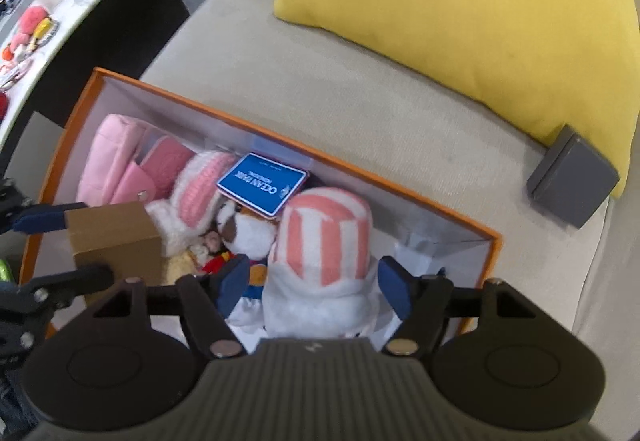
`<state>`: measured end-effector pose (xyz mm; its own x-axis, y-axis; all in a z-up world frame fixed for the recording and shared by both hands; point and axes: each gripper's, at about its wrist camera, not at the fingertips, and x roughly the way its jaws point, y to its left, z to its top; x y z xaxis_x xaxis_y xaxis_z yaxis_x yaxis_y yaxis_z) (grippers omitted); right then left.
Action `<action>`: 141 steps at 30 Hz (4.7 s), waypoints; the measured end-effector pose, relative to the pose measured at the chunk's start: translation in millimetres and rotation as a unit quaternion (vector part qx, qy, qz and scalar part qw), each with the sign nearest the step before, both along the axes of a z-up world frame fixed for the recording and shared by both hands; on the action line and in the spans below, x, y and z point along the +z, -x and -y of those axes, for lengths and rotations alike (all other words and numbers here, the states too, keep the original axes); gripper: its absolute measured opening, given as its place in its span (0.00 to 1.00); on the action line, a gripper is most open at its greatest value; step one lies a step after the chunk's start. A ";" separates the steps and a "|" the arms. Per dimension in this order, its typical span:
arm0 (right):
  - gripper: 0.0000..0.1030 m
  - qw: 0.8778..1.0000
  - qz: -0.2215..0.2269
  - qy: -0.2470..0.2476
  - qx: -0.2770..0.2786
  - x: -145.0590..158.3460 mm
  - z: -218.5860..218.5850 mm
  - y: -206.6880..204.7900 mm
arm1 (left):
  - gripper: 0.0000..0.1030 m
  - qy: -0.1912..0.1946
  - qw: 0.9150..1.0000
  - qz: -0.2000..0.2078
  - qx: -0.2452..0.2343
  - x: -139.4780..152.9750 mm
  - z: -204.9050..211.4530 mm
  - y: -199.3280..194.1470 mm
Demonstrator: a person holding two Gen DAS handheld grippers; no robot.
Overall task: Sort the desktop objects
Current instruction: 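Lower the striped-hat plush into the box and open the right tool while the left tool holds the cardboard box, then lower the brown cardboard box into the orange box and open the left tool, then lift both tools away from the items in the orange box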
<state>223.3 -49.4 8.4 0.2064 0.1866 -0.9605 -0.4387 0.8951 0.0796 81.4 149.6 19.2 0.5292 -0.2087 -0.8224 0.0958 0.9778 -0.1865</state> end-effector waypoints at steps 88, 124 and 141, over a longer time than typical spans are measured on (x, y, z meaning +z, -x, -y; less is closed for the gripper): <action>0.56 0.989 0.139 -0.017 0.052 27.1 112.7 72.0 | 0.51 0.058 0.998 0.018 0.009 47.4 76.2 -45.3; 0.51 0.976 0.142 -0.041 0.161 38.4 92.9 66.1 | 0.51 0.152 0.981 -0.093 0.079 -24.4 91.2 -127.6; 0.52 0.932 0.134 0.059 0.332 36.1 40.6 57.5 | 0.60 0.066 0.995 -0.058 -0.044 -13.4 70.8 -81.6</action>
